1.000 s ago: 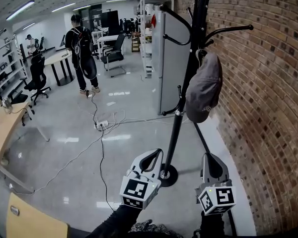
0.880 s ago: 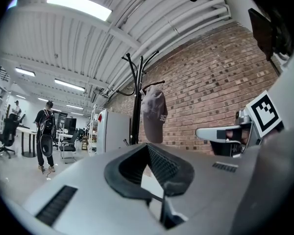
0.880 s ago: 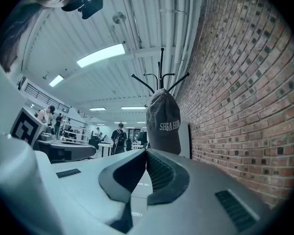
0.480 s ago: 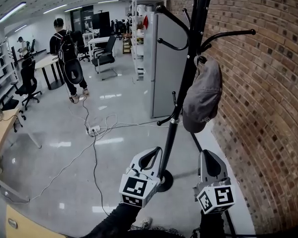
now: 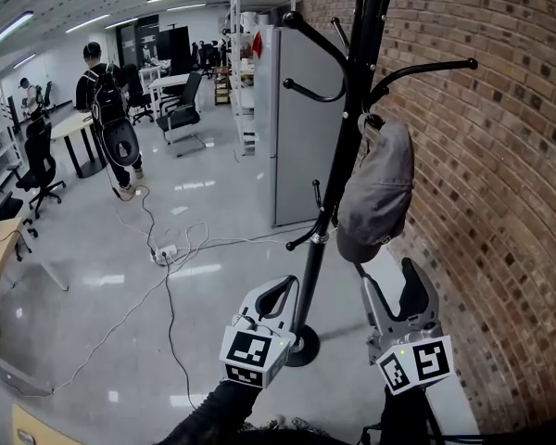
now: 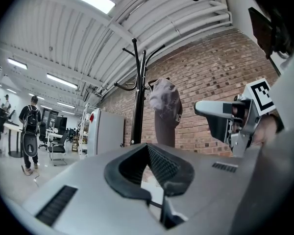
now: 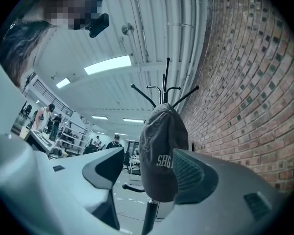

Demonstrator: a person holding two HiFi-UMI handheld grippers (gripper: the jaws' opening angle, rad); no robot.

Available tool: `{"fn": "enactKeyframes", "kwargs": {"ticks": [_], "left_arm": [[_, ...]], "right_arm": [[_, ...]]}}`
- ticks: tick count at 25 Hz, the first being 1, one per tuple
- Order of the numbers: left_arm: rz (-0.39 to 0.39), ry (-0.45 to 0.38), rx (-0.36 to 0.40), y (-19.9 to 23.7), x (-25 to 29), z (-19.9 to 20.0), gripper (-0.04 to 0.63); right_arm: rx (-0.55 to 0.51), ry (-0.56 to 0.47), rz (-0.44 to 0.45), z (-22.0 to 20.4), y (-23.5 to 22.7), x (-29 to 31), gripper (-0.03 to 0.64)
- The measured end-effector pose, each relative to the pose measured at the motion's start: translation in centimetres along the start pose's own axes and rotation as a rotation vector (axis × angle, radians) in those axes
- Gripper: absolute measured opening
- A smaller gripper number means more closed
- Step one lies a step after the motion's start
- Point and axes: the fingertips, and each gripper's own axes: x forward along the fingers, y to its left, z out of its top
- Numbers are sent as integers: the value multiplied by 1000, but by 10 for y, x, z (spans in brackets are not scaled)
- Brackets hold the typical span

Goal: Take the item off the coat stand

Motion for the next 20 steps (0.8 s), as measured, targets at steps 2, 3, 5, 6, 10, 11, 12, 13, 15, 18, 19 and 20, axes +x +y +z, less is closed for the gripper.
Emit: {"fn": "enactKeyframes", "kwargs": {"ticks": [2, 3, 5, 6, 10, 11, 12, 13, 15, 18, 19, 20], "left_arm": [[3, -3, -1, 5, 3, 0, 8], [5, -4, -2, 7, 5, 0, 8], [9, -7, -4, 10, 8, 0, 8], [11, -8, -3, 12, 9, 1, 8], [9, -7, 2, 15, 13, 1, 8], [9, -3, 0, 16, 14, 0, 8], [10, 1, -5, 17, 15, -1, 8], [12, 3, -8, 18, 16, -2, 8], [14, 5, -8, 21, 17, -3, 8], [16, 1, -5, 23, 20, -3, 8], [16, 1, -4, 24, 20, -3, 8], [16, 3, -4, 25, 20, -3, 8]], "right_arm": [[-11, -10, 1, 8, -7, 10, 318], [-16, -15, 4, 12, -10, 15, 336], [-30, -18, 12, 18, -14, 27, 364], [-34, -16, 17, 20, -16, 33, 374], [-36, -12, 12, 25, -24, 53, 382], [-42, -14, 4, 26, -26, 57, 382], [-47, -18, -3, 27, -27, 61, 381], [-50, -23, -9, 28, -28, 65, 380], [-57, -30, -9, 31, -28, 73, 380], [-75, -22, 5, 32, -27, 87, 380], [-78, -17, 6, 32, -27, 90, 380], [-82, -13, 4, 32, -28, 93, 379]]}}
